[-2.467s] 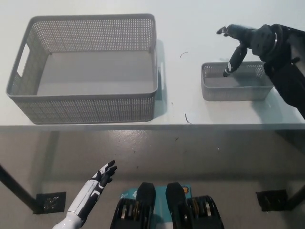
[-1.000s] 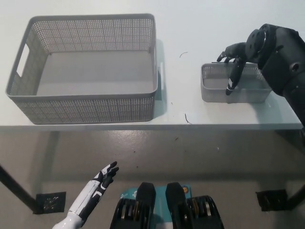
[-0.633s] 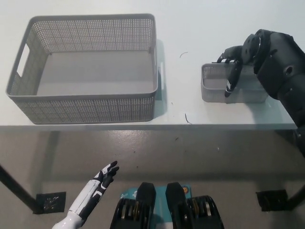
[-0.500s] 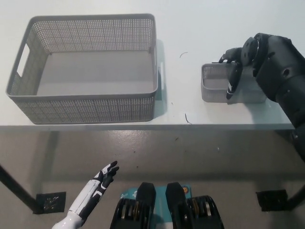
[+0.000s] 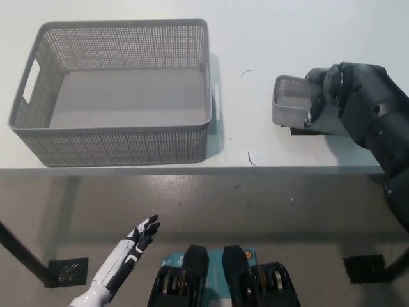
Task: Use the right hand to pick up a small rectangular container and put it into a bigger container on the left side
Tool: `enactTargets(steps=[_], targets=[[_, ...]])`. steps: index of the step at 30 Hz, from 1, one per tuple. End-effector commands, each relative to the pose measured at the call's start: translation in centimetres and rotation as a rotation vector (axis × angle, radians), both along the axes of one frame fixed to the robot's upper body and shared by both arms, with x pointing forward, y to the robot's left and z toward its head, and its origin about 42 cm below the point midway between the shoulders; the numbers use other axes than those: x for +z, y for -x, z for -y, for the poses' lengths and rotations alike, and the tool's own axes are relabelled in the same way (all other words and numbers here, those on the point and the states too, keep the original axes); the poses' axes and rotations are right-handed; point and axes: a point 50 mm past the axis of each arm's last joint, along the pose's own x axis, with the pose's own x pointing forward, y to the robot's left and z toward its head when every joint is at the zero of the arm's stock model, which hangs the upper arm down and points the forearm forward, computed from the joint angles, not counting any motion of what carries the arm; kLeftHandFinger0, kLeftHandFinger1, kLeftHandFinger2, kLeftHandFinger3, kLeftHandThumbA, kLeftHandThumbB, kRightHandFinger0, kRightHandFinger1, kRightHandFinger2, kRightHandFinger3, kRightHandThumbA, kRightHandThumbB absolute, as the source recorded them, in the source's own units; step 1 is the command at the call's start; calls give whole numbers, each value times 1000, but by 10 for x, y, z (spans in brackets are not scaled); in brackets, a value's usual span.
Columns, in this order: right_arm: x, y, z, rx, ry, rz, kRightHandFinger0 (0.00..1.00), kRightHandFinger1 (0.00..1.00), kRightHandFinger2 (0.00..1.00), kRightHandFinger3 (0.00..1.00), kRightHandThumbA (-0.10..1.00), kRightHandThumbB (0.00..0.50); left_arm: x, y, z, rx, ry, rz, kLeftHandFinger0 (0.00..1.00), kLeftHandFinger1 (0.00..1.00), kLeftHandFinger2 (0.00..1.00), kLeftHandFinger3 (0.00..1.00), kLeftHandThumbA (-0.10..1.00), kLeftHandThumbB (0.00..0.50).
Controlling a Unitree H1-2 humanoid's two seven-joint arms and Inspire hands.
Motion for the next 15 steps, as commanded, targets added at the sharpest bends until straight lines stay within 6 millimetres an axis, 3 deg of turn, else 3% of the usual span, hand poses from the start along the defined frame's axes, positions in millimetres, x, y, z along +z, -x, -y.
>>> enactTargets(steps=[1, 3, 5, 8, 10, 15], targets=[[13, -4, 9, 47, -140, 459, 29, 342, 645, 517, -100, 196, 18, -12, -2, -26, -11, 76, 1000, 1000, 1000, 1000, 1000, 340], [15, -4, 8, 47, -159, 483, 2, 394, 734, 573, -100, 203, 18, -12, -2, -24, -9, 75, 1000, 1000, 1000, 1000, 1000, 340], [18, -5, 8, 38, -200, 523, 35, 499, 844, 728, -100, 207, 18, -12, -2, -24, -8, 74, 1000, 1000, 1000, 1000, 1000, 338], [24, -5, 10, 43, -225, 571, 74, 598, 949, 859, -100, 191, 18, -13, -2, -27, -15, 77, 1000, 1000, 1000, 1000, 1000, 336], [29, -6, 10, 55, -247, 593, 85, 613, 925, 938, -100, 188, 18, -13, -2, -26, -20, 79, 1000, 1000, 1000, 1000, 1000, 333], [60, -8, 10, 121, -307, 716, 66, 548, 865, 922, -100, 196, 19, -14, -3, -26, -19, 73, 1000, 1000, 1000, 1000, 1000, 332]])
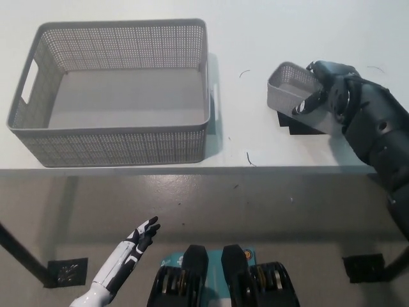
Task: Use the right hand to pick up a small rectangular container and put it into a bigger container on the left side
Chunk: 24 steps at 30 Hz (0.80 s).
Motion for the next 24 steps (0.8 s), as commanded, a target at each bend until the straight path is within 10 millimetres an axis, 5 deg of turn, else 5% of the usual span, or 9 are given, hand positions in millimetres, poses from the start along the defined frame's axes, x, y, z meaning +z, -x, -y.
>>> enactTargets(steps=[1, 12, 17, 20, 24], targets=[[91, -13, -1, 115, -175, 513, 74, 550, 876, 922, -100, 188, 21, -15, -3, -28, -18, 83, 1000, 1000, 1000, 1000, 1000, 332], [190, -2, -18, 219, -220, 713, 83, 529, 885, 919, -100, 184, 20, -15, -2, -29, -18, 75, 1000, 1000, 1000, 1000, 1000, 326], [226, 16, -34, 284, -222, 780, 54, 546, 920, 1000, -100, 150, 21, -15, -2, -32, -18, 75, 1000, 1000, 1000, 1000, 1000, 316], [243, 25, -47, 324, -249, 803, 51, 525, 894, 791, -100, 154, 20, -15, -1, -30, -22, 75, 1000, 1000, 1000, 1000, 1000, 322], [265, 39, -85, 402, -256, 827, 38, 479, 863, 839, -100, 192, 20, -15, -1, -35, -23, 75, 1000, 1000, 1000, 1000, 1000, 323]])
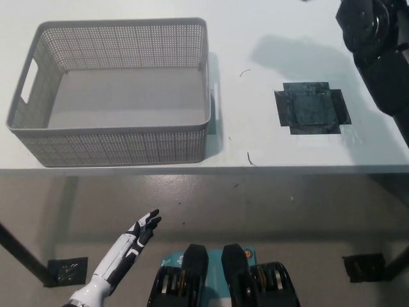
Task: Use the right hand to pick up a small rectangular container and put it into a bigger container on the left side
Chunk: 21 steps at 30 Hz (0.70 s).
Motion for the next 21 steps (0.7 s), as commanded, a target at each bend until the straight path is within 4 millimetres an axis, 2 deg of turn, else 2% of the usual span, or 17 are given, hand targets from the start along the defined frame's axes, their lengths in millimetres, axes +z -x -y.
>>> enactTargets(steps=[1, 2, 3, 5, 6, 10, 12, 13, 14, 15, 17, 18, 19, 21], targets=[[75, 21, -44, 94, 1, 118, 44, 484, 873, 872, -100, 185, 12, -6, -2, -26, -16, 49, 1000, 1000, 1000, 1000, 1000, 322], [79, 22, -57, 121, 5, 114, 50, 481, 869, 851, -100, 185, 12, -6, -2, -22, -15, 48, 1000, 1000, 1000, 1000, 1000, 322], [80, 22, -60, 130, 6, 112, 44, 471, 855, 819, -100, 184, 12, -7, -3, -20, -14, 48, 1000, 1000, 1000, 1000, 1000, 323], [83, 29, -94, 191, 34, 138, 0, 399, 765, 631, -100, 229, 12, -7, -2, -24, -14, 46, 1000, 1000, 1000, 1000, 1000, 325], [83, 31, -104, 204, 40, 148, 0, 387, 757, 612, -100, 230, 12, -7, -1, -24, -11, 43, 1000, 1000, 1000, 1000, 1000, 328], [78, 36, -150, 239, 89, 162, 0, 406, 809, 623, -100, 221, 13, -8, 1, -33, -19, 44, 1000, 1000, 1000, 1000, 1000, 322], [71, 39, -177, 267, 104, 177, 0, 396, 797, 689, -100, 236, 13, -9, 2, -38, -18, 44, 1000, 1000, 1000, 1000, 1000, 324], [65, 42, -195, 273, 117, 148, 0, 396, 804, 736, -100, 219, 13, -9, 2, -40, -18, 42, 1000, 1000, 1000, 1000, 1000, 324], [65, 43, -199, 274, 118, 129, 0, 412, 815, 754, -100, 216, 13, -9, 2, -41, -18, 43, 1000, 1000, 1000, 1000, 1000, 323], [59, 45, -216, 298, 118, 109, 0, 409, 788, 673, -100, 231, 13, -9, 2, -45, -24, 42, 1000, 1000, 1000, 1000, 1000, 323], [53, 46, -228, 319, 112, 88, 0, 372, 732, 577, -100, 255, 13, -10, 3, -47, -25, 40, 1000, 1000, 1000, 1000, 1000, 324], [49, 46, -234, 323, 111, 75, 0, 320, 695, 535, -100, 269, 14, -10, 4, -49, -25, 40, 1000, 1000, 1000, 1000, 1000, 326], [39, 46, -244, 315, 125, 49, 0, 322, 719, 603, -100, 260, 15, -10, 3, -51, -25, 41, 1000, 1000, 1000, 1000, 1000, 328], [28, 46, -251, 314, 137, 26, 0, 309, 723, 505, -100, 247, 17, -12, 3, -53, -32, 43, 1000, 1000, 1000, 1000, 1000, 329]])
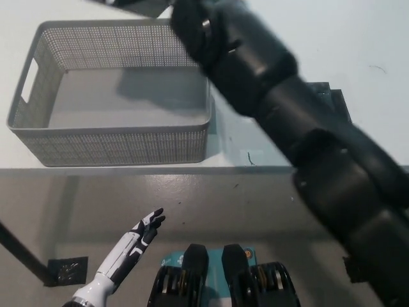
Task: Use the right hand to pick up a small rectangular container and put it into a bigger container on the left side
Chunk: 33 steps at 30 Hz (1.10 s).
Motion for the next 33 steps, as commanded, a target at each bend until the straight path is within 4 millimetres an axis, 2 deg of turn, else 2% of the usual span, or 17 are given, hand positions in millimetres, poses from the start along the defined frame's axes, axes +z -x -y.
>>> enactTargets(steps=[1, 3, 6, 7, 8, 9, 10, 11, 14, 16, 18, 20, 24, 29, 31, 32, 33], targets=[[32, 11, -24, 49, -35, 112, 0, 301, 721, 409, -100, 253, 15, -8, -2, -30, -25, 42, 1000, 1000, 1000, 1000, 1000, 327], [24, 9, -24, 36, -32, 94, 0, 304, 717, 360, -100, 271, 17, -9, -3, -36, -30, 43, 1000, 1000, 1000, 1000, 1000, 323], [11, 5, -23, -10, -5, 42, 1, 383, 784, 523, -100, 274, 18, -10, -3, -43, -29, 52, 1000, 1000, 1000, 1000, 1000, 316], [9, 4, -23, -25, 1, 18, 22, 420, 836, 623, -100, 263, 18, -10, -3, -44, -31, 51, 1000, 1000, 1000, 1000, 1000, 324], [6, 2, -22, -53, 43, -52, 233, 563, 911, 904, 16, 262, 19, -11, -3, -48, -27, 51, 1000, 1000, 1000, 1000, 1000, 324], [5, 0, -21, -76, 98, -148, 705, 1000, 1000, 1000, 420, 366, 19, -12, -4, -51, -23, 51, 1000, 1000, 1000, 1000, 1000, 323], [5, -1, -19, -80, 106, -209, 1000, 1000, 1000, 1000, 525, 449, 20, -13, -2, -56, -25, 53, 1000, 1000, 1000, 1000, 1000, 323], [5, -2, -18, -79, 118, -234, 1000, 1000, 1000, 1000, 601, 493, 20, -14, -2, -57, -28, 54, 1000, 1000, 1000, 1000, 1000, 328], [3, -6, -11, -53, 117, -260, 1000, 1000, 1000, 1000, 793, 500, 21, -14, -1, -59, -43, 46, 1000, 1000, 1000, 1000, 1000, 336], [12, -7, -7, -31, 96, -258, 1000, 1000, 1000, 1000, 891, 500, 23, -17, -2, -66, -53, 55, 1000, 1000, 1000, 1000, 1000, 336], [17, -7, -6, -13, 75, -265, 1000, 1000, 1000, 1000, 907, 500, 23, -17, -1, -68, -55, 58, 1000, 1000, 1000, 1000, 1000, 330], [26, -7, -5, 20, 26, -283, 1000, 1000, 1000, 1000, 877, 500, 23, -17, -1, -73, -51, 63, 1000, 1000, 1000, 1000, 1000, 320], [44, -5, -3, 86, -28, -289, 1000, 1000, 1000, 1000, 947, 500, 24, -19, 0, -75, -53, 65, 1000, 1000, 1000, 1000, 1000, 313], [79, 0, 1, 212, -155, -301, 1000, 1000, 1000, 1000, 977, 500, 24, -22, 2, -81, -58, 66, 1000, 1000, 1000, 1000, 1000, 325], [98, 1, 13, 292, -292, -280, 1000, 1000, 1000, 1000, 949, 500, 22, -22, 2, -84, -56, 60, 1000, 1000, 1000, 1000, 1000, 325], [115, 1, 26, 326, -374, -247, 1000, 1000, 1000, 1000, 964, 500, 21, -20, 3, -84, -51, 57, 1000, 1000, 1000, 1000, 1000, 318], [122, 2, 31, 335, -399, -235, 1000, 1000, 1000, 1000, 965, 500, 21, -21, 3, -83, -50, 58, 1000, 1000, 1000, 1000, 1000, 318]])
